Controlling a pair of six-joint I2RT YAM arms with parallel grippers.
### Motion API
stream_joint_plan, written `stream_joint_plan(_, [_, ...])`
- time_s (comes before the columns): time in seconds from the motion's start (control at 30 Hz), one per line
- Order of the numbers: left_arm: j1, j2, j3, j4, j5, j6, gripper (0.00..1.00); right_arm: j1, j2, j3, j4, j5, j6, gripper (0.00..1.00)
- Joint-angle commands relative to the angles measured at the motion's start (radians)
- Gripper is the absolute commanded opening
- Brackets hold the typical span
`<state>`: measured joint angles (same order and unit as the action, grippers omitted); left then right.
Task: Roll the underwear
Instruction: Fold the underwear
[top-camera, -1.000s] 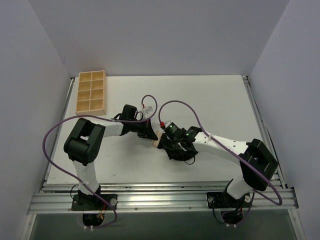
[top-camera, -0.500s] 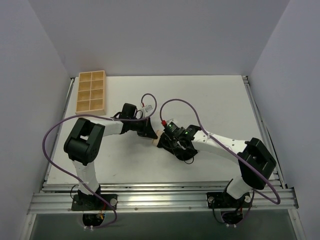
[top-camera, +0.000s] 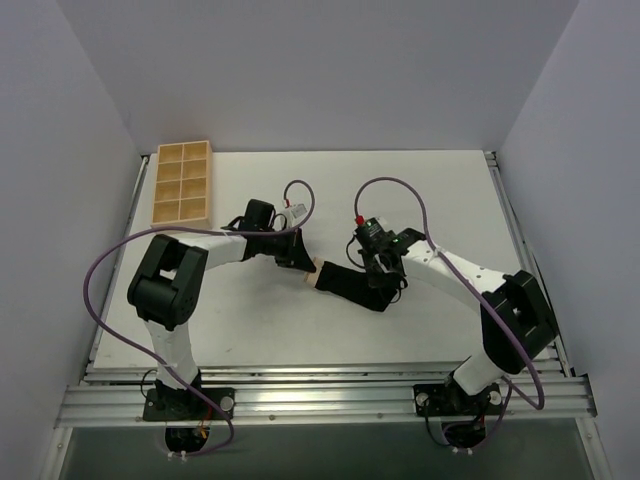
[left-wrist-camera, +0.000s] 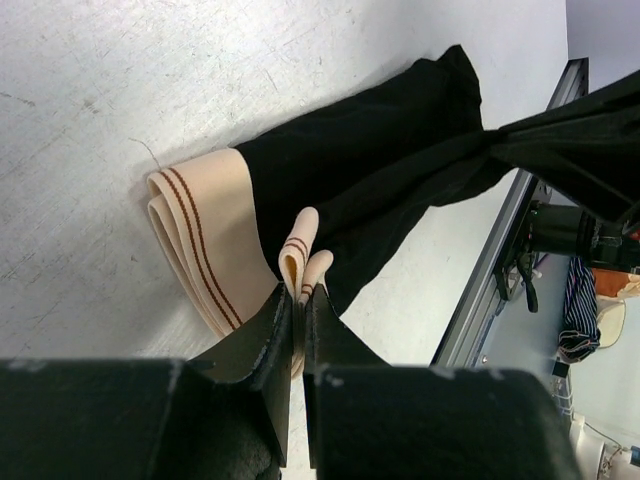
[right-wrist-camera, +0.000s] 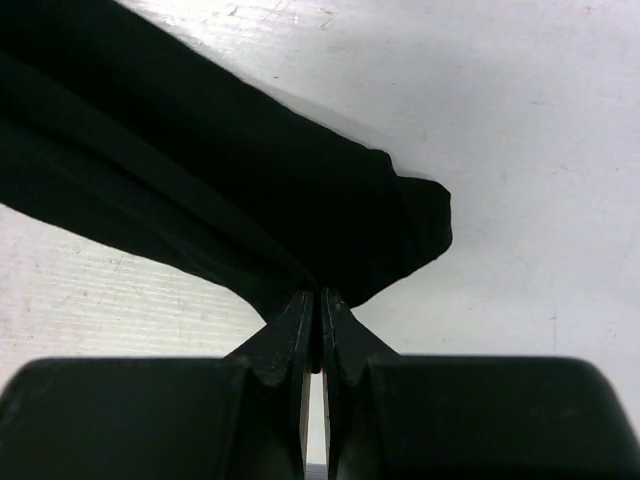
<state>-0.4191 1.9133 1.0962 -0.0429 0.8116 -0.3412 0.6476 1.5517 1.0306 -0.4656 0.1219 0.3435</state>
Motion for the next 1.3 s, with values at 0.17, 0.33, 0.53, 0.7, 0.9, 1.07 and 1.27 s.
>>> stream_joint_plan(0.17, [0.006, 0.032, 0.068, -0.031, 0.012, 0.025, 0.02, -0.032, 0.067, 0.06, -0.059, 0.024, -0.009, 0.0])
stream_joint_plan(0.33, [0.006, 0.064, 0.097, -0.034, 0.015, 0.027, 0.02, -0.037, 0.119, 0.1, -0.056, 0.058, -0.011, 0.04])
stream_joint_plan(0.53, [0.008, 0.087, 0.11, 0.009, 0.027, 0.008, 0.02, -0.051, 0.153, 0.123, -0.059, 0.119, 0.002, 0.06])
stream_joint_plan(0.7, [0.008, 0.105, 0.125, 0.028, 0.043, -0.01, 0.02, -0.065, 0.159, 0.121, -0.059, 0.15, 0.018, 0.2])
stream_joint_plan(0.9, [0.008, 0.112, 0.142, 0.026, 0.057, -0.012, 0.02, -0.063, 0.136, 0.215, -0.087, 0.072, 0.037, 0.29])
stream_joint_plan(1.07, [0.008, 0.122, 0.151, 0.026, 0.063, -0.01, 0.02, -0.088, 0.165, 0.307, -0.056, -0.039, 0.017, 0.28])
stream_joint_plan(1.27, [0.006, 0.131, 0.151, 0.063, 0.064, -0.016, 0.02, -0.152, 0.367, 0.486, 0.001, -0.226, -0.031, 0.15])
